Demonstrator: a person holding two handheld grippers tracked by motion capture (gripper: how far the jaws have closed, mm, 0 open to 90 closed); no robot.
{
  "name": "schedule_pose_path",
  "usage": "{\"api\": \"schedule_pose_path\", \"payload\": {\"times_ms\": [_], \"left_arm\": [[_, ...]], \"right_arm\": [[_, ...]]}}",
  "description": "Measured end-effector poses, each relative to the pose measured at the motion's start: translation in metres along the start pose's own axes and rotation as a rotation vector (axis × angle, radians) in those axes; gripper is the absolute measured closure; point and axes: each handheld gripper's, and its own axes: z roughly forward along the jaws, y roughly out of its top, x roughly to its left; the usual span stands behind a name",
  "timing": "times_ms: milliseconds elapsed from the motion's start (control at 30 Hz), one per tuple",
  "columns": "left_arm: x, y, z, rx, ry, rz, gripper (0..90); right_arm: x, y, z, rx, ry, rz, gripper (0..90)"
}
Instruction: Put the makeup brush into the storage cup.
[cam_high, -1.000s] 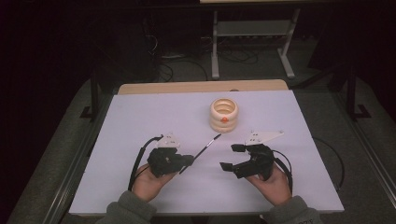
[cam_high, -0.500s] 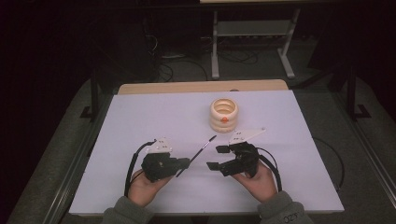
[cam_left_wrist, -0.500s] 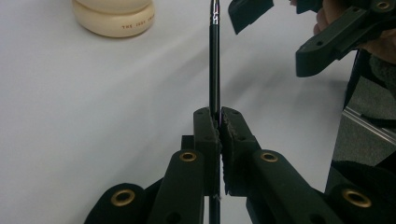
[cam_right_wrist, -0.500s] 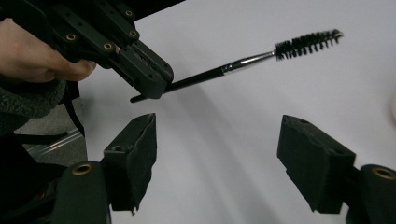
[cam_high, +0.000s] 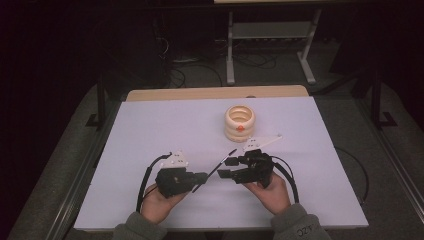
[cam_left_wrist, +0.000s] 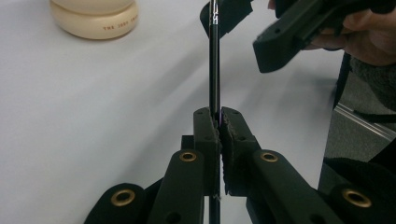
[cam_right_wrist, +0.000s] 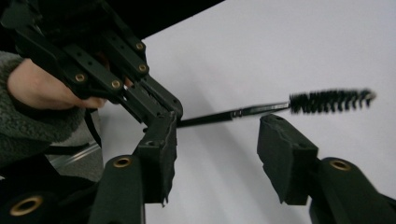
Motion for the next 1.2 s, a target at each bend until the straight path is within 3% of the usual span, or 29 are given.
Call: {"api": "schedule_pose_path", "payload": {"times_ms": [233,500,700,867,1200], "left_arm": [[-0.004,0.001,0.003,0.005,-0.007,0.020,86.0],[-0.007,0.001,0.006,0.016,-0.017,0.048,85.9],[-0.011,0.001,0.010,0.033,-0.011,0.078,86.1],[-0.010,0.002,0.008,0.027,-0.013,0.075,84.2],[-0.003,-0.001,0.000,0.043,0.028,0.065,76.2]], "right_arm": [[-0.004,-0.001,0.002,-0.016,0.046,0.035,60.0],[-0.012,-0.003,0.001,-0.049,0.146,0.115,77.8],[-0.011,-0.002,0.003,-0.058,0.222,0.134,84.6],[-0.012,-0.001,-0.001,-0.054,0.224,0.133,84.8],[-0.016,0.002,-0.012,-0.030,0.143,0.100,84.8]]}}
